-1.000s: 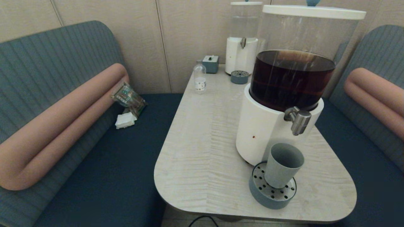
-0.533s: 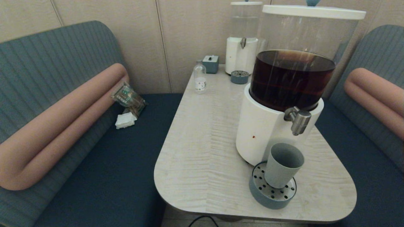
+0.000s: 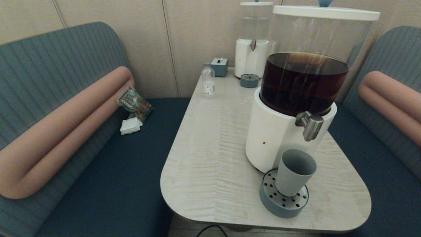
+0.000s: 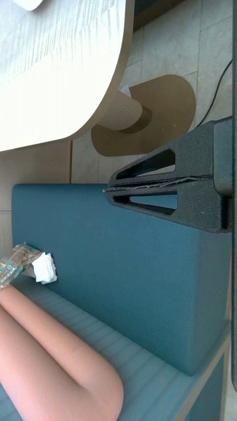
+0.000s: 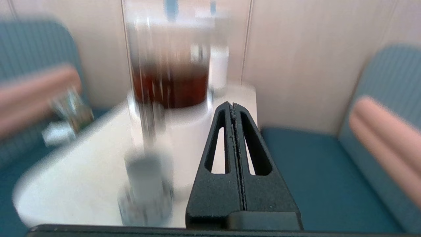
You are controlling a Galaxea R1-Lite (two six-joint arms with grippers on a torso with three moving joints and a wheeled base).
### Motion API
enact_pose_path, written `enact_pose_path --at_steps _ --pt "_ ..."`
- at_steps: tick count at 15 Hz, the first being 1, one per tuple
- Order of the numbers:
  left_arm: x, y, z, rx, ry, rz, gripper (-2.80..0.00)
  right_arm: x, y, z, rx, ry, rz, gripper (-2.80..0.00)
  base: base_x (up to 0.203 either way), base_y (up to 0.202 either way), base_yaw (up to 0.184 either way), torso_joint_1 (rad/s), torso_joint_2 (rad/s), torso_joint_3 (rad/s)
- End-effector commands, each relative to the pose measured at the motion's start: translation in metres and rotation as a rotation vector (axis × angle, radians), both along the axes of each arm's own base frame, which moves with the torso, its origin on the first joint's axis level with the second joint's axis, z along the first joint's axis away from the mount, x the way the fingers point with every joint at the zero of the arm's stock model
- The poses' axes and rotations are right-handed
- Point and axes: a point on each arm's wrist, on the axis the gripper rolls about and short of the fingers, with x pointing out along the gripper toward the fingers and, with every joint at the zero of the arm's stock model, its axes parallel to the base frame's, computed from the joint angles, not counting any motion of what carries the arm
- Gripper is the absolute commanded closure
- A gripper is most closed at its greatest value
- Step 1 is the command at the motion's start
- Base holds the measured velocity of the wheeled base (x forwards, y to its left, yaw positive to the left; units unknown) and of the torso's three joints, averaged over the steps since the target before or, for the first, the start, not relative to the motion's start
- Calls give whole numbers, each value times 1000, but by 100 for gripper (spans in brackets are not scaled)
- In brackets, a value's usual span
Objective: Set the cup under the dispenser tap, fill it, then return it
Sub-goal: Turn on the faucet
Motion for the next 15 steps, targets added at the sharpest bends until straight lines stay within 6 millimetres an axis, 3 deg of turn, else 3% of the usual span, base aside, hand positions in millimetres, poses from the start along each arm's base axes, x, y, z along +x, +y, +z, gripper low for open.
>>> enact_pose_path --at_steps 1,3,5,7,8,12,15 --pt "0 0 0 0 2 0 0 51 0 76 15 106 3 0 0 0 0 0 0 0" --pt "0 0 0 0 2 1 0 92 0 118 56 253 26 0 0 0 0 0 0 0" --pt "0 0 0 1 2 0 0 142 3 130 107 483 62 0 0 0 0 0 0 0" --pt "0 0 0 0 2 1 0 187 12 125 159 723 116 0 0 0 0 0 0 0" --pt "0 0 0 0 2 0 0 199 23 121 172 816 194 0 0 0 0 0 0 0" --pt "0 0 0 0 2 1 0 217 43 99 276 1074 536 0 0 0 0 0 0 0" --pt "0 0 0 0 2 2 0 248 43 79 301 1114 511 0 0 0 0 0 0 0"
